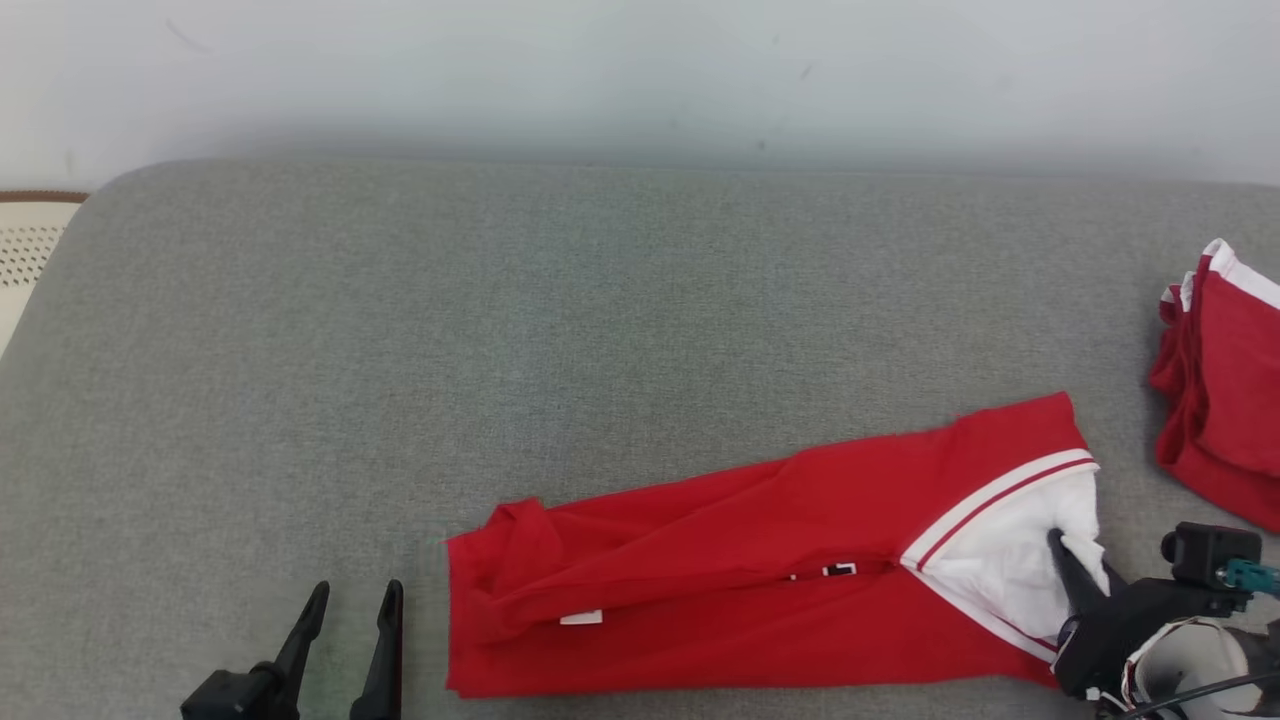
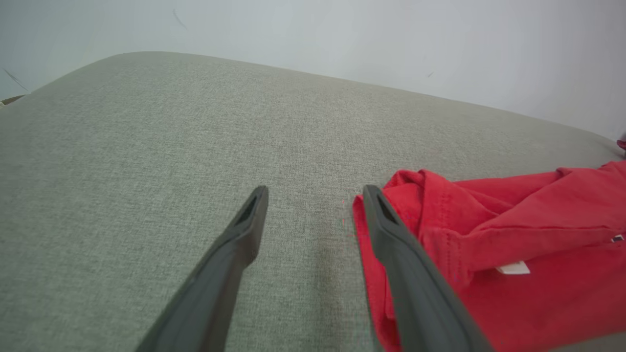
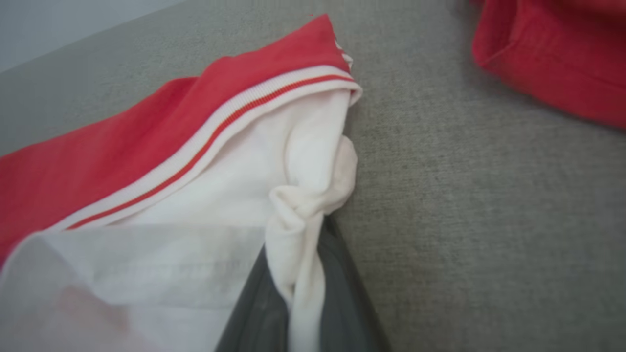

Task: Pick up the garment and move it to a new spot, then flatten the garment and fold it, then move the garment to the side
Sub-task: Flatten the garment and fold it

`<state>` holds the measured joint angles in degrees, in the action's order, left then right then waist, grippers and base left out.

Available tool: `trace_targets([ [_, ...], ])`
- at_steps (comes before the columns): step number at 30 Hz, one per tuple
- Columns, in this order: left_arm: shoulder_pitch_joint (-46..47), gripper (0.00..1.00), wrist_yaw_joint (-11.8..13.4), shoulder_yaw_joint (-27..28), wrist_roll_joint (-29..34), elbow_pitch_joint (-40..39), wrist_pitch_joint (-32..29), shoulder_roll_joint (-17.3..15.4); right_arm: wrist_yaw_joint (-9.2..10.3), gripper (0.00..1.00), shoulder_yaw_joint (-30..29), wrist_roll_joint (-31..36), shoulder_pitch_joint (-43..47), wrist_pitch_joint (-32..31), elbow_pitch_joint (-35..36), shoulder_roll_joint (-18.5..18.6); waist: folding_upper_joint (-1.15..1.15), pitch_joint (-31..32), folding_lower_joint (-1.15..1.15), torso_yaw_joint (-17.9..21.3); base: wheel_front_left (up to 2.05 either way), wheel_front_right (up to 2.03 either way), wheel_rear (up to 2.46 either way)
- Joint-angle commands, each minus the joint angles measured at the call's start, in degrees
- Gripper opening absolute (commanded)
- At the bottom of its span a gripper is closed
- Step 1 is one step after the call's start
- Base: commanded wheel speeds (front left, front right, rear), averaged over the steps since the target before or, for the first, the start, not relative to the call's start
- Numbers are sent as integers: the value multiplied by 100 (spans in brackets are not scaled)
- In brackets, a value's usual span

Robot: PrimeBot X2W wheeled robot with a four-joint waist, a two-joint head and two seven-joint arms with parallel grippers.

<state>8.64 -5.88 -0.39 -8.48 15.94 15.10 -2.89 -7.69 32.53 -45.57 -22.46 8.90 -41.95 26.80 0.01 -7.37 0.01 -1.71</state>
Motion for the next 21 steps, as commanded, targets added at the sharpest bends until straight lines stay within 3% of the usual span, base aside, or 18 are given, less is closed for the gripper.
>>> trace_targets([
  [1,-59,100,29,23,-41,-11,4,-3,30,0,3,-9,-20,65,16,89,-1,48,-1,79,0,0,0],
  [5,-118,100,42,-9,-70,-6,4,-3,25,0,138,76,-133,161,389,250,-1,87,-1,195,0,0,0],
  [12,-153,100,81,-37,-130,-34,4,-3,24,0,540,235,-262,-41,1681,557,-1,101,-1,380,0,0,0],
  [21,-85,100,101,-178,-218,-9,4,-5,23,0,1249,200,-295,-1089,3654,597,-1,116,-1,231,0,0,0],
])
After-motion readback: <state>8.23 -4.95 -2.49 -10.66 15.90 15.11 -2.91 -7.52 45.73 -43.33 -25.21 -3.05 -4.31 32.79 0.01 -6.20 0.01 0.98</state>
